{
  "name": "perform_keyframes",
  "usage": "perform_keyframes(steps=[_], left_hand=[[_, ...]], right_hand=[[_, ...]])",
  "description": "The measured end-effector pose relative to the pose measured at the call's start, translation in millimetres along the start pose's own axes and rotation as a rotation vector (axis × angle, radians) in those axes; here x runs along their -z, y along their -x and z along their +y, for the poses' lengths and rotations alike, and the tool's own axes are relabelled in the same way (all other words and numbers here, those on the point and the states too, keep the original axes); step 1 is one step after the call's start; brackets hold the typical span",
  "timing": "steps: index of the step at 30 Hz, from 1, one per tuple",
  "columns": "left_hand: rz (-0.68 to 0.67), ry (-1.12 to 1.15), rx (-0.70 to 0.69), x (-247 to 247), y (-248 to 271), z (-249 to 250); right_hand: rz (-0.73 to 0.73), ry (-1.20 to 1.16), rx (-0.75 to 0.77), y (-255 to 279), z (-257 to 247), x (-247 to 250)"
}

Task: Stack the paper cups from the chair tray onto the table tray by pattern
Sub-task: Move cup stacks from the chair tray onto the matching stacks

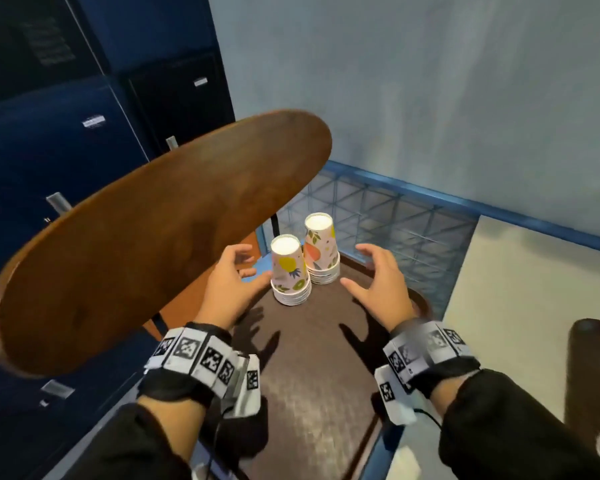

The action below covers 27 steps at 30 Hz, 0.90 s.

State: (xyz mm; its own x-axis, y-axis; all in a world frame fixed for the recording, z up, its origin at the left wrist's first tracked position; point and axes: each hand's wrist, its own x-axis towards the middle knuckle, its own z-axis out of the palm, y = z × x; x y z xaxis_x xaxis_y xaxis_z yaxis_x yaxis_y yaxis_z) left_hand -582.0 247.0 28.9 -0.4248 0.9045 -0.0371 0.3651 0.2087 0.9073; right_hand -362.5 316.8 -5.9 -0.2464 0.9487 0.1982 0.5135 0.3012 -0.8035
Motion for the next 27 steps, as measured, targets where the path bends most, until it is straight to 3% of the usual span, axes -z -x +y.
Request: perform_keyframes(steps=[5, 11, 15, 20, 27], left_hand=[[-0.106, -0.185, 0.046, -26.7, -50.5, -27.5], [-0.209, -0.086, 0.081, -49.6, -72.6, -49.8], [-0.225, -0.096, 0.126, -53.5, -72.5, -67.4], [-0.24, -0.093, 0.179, -52.3, -58.3, -83.9], [-0.206, -0.042, 0.17, -49.6, -27.1, -82.9]], right_hand=[[-0.023, -0.021, -0.127, -53.9, -0.3, -48.5], [-0.054, -0.134, -0.225, -81.7, 6.9, -85.2], [-0.094, -0.018, -0.214, -74.0, 19.1, -90.7], [-0.113, -0.231, -0.301, -55.9, 22.9, -89.7], [-0.099, -0.022, -0.313, -23.8, 24.8, -88.4]])
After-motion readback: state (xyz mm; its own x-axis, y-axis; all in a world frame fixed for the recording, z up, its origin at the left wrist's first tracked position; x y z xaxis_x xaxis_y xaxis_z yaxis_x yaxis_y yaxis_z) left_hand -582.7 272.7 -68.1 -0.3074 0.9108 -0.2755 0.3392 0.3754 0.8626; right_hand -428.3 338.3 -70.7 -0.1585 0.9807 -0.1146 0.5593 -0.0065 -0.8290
